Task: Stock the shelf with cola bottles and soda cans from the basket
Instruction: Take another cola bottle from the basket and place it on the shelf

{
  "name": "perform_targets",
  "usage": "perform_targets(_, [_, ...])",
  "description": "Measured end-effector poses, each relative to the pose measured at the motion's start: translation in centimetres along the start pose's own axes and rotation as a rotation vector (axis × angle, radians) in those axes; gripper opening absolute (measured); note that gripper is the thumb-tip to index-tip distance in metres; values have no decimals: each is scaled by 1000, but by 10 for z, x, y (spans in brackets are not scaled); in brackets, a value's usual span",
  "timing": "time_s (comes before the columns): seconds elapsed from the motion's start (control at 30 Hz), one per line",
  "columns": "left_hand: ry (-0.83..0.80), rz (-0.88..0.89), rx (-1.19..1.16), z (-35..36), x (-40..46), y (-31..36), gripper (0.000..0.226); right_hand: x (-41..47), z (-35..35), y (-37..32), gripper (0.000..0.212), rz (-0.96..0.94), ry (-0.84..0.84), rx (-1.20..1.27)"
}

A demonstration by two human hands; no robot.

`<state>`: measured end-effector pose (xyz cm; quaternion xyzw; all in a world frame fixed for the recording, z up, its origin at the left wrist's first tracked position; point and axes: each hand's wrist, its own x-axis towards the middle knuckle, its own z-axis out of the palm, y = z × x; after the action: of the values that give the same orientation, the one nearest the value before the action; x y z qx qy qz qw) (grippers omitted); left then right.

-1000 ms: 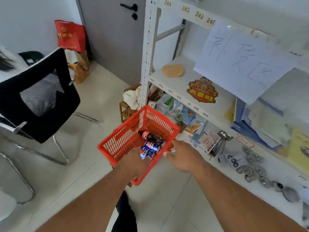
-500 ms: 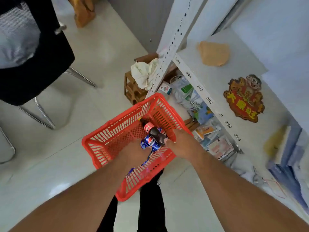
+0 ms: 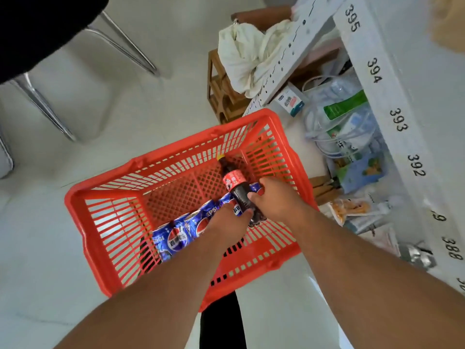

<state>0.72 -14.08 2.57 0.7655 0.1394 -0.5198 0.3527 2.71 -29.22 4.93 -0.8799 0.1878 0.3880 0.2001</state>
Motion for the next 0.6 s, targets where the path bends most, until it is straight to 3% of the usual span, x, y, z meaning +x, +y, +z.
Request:
perform_targets(0.13, [-8, -63, -204, 15, 35, 0, 44, 37, 7, 3, 62, 23, -39, 88])
perform_targets(0.33, [-84, -160, -476, 29, 63, -7, 32, 69, 23, 3, 36, 108, -132, 136])
perform_targets(0.47, [-127, -234, -711, 41, 71, -17, 40, 78, 32, -1, 41, 204, -185, 238])
perform_targets(0.6, [-132, -207, -819, 45, 71, -20, 33, 82, 33, -4, 51, 215, -215, 260])
